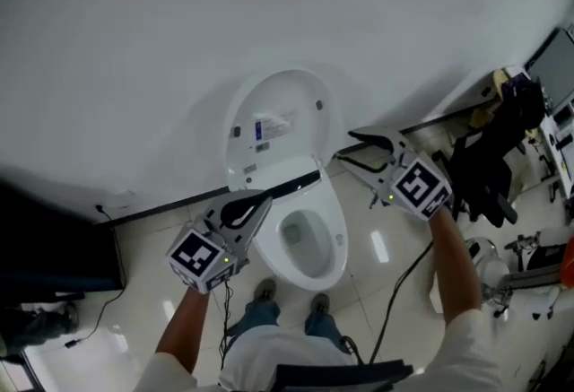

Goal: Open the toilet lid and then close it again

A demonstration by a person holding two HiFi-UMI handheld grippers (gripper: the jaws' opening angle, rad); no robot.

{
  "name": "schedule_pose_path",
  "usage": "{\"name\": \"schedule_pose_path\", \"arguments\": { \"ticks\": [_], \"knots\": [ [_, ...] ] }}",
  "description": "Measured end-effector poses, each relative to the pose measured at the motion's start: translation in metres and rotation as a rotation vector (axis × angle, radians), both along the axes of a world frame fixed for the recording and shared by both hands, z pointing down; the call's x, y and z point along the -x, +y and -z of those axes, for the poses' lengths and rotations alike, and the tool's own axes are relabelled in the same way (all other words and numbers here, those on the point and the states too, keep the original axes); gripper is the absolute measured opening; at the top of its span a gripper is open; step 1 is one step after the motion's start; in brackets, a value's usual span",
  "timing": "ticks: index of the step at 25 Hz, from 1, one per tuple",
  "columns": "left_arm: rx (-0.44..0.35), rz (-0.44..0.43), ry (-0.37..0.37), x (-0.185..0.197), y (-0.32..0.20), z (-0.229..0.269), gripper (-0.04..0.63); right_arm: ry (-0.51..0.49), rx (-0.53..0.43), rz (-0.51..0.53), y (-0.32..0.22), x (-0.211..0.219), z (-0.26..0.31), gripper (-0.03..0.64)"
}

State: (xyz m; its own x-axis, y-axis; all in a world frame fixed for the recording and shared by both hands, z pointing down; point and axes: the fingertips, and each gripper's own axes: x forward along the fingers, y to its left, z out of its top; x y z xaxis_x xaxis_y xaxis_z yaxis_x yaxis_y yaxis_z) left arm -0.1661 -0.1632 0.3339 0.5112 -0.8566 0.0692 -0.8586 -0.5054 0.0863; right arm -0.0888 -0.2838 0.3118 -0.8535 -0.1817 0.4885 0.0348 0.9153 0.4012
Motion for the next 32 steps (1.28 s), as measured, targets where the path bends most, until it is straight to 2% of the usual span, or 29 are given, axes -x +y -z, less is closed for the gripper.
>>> {"name": "schedule_pose_path", "arguments": {
  "ticks": [5, 7, 9, 12, 15, 18, 22, 26, 27, 28, 30, 32],
  "knots": [
    [0.056, 0.152, -0.006, 0.01, 0.01, 0.006, 0.003, 0.158, -0.164, 0.312, -0.012, 0.067, 0.01, 0.281],
    [0.064, 0.17, 0.002, 0.013, 0.008, 0.011, 0.003, 0.228, -0.225, 0.377, -0.018, 0.089, 0.017, 0.293],
    [0.069, 0.172, -0.021, 0.021, 0.002, 0.016, 0.003, 0.277, -0.258, 0.41, -0.025, 0.117, 0.023, 0.314],
    [0.069, 0.161, -0.064, 0.035, -0.001, 0.018, 0.003, 0.379, -0.278, 0.43, -0.037, 0.161, 0.015, 0.33],
    [0.071, 0.159, -0.098, 0.057, 0.002, 0.013, 0.003, 0.557, -0.305, 0.447, -0.058, 0.204, -0.016, 0.359],
    [0.096, 0.148, -0.127, 0.076, 0.014, -0.001, 0.003, 0.717, -0.279, 0.43, -0.084, 0.237, -0.048, 0.371],
    [0.123, 0.155, -0.118, 0.1, 0.033, -0.02, 0.003, 0.912, -0.261, 0.375, -0.116, 0.252, -0.08, 0.371],
    [0.146, 0.19, -0.077, 0.12, 0.05, -0.039, 0.003, 0.987, -0.234, 0.327, -0.131, 0.25, -0.094, 0.371],
    [0.15, 0.198, -0.067, 0.124, 0.053, -0.043, 0.003, 1.013, -0.258, 0.332, -0.132, 0.247, -0.096, 0.323],
    [0.152, 0.204, -0.059, 0.127, 0.055, -0.046, 0.003, 1.041, -0.293, 0.348, -0.133, 0.245, -0.098, 0.199],
    [0.151, 0.209, -0.053, 0.128, 0.056, -0.048, 0.003, 1.077, -0.357, 0.382, -0.133, 0.241, -0.099, 0.178],
    [0.145, 0.204, -0.052, 0.127, 0.054, -0.045, 0.003, 1.071, -0.387, 0.399, -0.129, 0.24, -0.097, 0.17]
  ]
}}
